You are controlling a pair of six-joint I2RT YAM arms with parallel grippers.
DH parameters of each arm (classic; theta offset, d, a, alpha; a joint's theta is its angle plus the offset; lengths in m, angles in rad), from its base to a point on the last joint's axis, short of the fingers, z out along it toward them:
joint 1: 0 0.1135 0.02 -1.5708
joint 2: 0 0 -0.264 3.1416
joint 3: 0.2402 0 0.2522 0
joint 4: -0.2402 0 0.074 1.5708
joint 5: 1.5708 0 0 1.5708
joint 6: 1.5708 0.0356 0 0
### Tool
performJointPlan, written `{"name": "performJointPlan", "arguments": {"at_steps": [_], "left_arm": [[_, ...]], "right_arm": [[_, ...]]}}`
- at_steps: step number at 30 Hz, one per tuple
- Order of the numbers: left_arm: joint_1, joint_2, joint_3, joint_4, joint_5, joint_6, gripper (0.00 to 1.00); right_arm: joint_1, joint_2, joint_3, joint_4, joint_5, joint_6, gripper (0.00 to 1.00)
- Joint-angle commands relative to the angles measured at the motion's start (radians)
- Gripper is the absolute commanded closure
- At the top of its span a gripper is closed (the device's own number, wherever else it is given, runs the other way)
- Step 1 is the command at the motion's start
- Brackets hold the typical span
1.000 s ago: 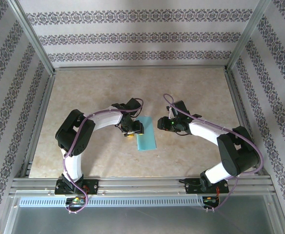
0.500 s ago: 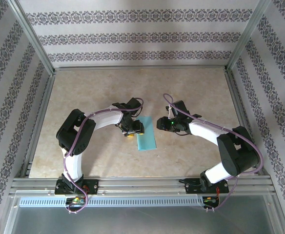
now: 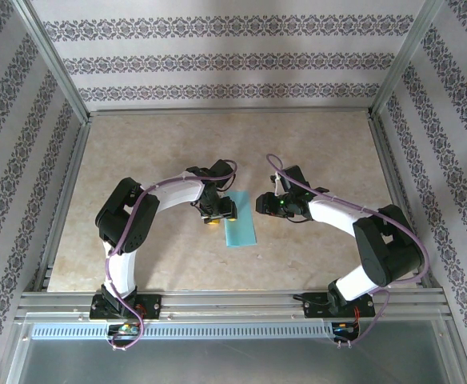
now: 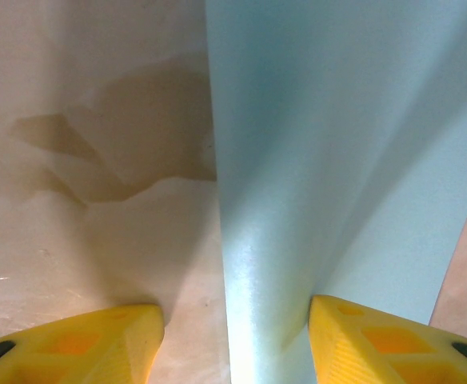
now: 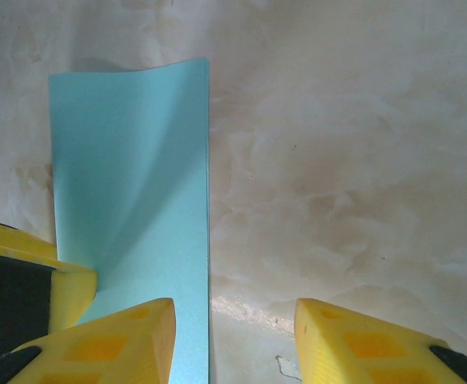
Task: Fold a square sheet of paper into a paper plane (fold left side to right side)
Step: Hold the square sheet of paper at the center of the table.
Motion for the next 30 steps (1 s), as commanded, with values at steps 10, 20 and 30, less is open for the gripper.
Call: {"name": "performJointPlan", "arguments": {"at_steps": [10, 20, 30], "left_arm": [[-0.043, 0.131, -0.031, 0.121, -0.035, 0.063, 0.46], [-0.044, 0.129, -0.044, 0.146, -0.034, 0.023, 0.46], [-0.031, 0.13, -0.072, 0.176, -0.014, -0.009, 0.46]], "right_arm": [[0.017, 0.032, 0.0, 0.021, -0.031, 0.005, 0.56], [0.021, 0.07, 0.009, 0.05, -0.096, 0.048, 0.57], [0.026, 0.086, 0.011, 0.057, -0.112, 0.054, 0.58]]}}
